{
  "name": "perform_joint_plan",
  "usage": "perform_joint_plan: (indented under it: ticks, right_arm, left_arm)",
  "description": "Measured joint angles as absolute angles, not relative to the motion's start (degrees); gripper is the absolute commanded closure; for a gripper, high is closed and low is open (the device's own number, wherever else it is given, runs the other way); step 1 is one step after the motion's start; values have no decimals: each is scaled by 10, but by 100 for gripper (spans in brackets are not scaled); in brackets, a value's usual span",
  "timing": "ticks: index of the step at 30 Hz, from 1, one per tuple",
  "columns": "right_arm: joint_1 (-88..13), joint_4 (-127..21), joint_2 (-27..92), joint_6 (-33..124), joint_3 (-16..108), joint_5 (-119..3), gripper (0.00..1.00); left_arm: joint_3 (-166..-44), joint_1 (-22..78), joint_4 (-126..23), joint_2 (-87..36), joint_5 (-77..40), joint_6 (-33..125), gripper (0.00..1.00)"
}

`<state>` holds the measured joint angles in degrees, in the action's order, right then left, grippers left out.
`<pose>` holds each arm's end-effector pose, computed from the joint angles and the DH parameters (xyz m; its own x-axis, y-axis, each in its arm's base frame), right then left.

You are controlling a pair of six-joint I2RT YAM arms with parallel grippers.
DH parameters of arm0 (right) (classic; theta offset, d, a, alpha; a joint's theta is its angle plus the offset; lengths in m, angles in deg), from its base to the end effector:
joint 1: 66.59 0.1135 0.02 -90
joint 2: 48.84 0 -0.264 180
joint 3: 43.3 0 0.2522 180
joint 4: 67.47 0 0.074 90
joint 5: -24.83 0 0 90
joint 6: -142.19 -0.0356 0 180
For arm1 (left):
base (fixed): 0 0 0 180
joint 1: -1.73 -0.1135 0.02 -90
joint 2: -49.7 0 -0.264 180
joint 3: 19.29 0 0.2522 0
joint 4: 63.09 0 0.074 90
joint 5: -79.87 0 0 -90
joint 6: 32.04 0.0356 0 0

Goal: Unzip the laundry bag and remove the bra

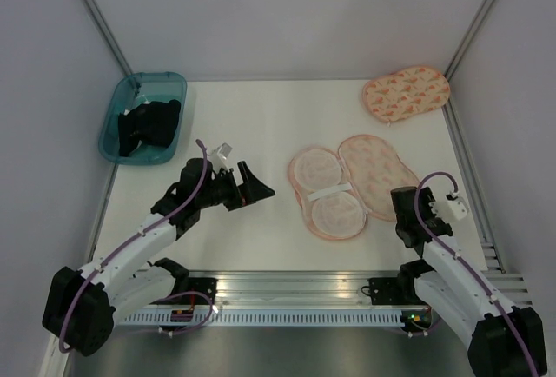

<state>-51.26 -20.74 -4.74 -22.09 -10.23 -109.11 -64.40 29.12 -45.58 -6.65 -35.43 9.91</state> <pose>0.1330 0.0108 0.1647 -0.0606 0.7021 -0.7095 0.8304 0.4299 0.3545 0.1832 -0.1120 0.2330 -0.8422 -0.3209 -0.4332 0.1828 0.5860 -0.7895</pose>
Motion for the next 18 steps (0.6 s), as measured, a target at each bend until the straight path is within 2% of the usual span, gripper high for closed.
perform_joint_plan:
  ticks: [5, 7, 10, 13, 14, 15, 17, 18]
  right_arm:
    - [-607, -277, 7, -168, -123, -1018, 30]
    - [-623, -305, 23, -149, -123, -996, 41]
    - [-632, -345, 42, -131, -123, -965, 46]
    - [-638, -380, 61, -112, -123, -943, 61]
    - [-641, -392, 69, -106, -123, -935, 75]
    - [-643, -403, 76, -99, -124, -928, 81]
    - [-646, -423, 90, -93, -125, -914, 93]
    - [-646, -432, 96, -89, -125, -908, 95]
  left_arm:
    - [-625, 295, -450, -39, -362, 98, 0]
    - [-625, 295, -450, -34, -362, 98, 0]
    - [-625, 295, -450, -33, -362, 98, 0]
    - [-624, 295, -451, -34, -362, 98, 0]
    - [-624, 295, -450, -35, -362, 98, 0]
    - [-624, 295, -451, -36, -362, 98, 0]
    - [-624, 295, -451, -38, -362, 98, 0]
    - [-624, 295, -450, -39, -362, 98, 0]
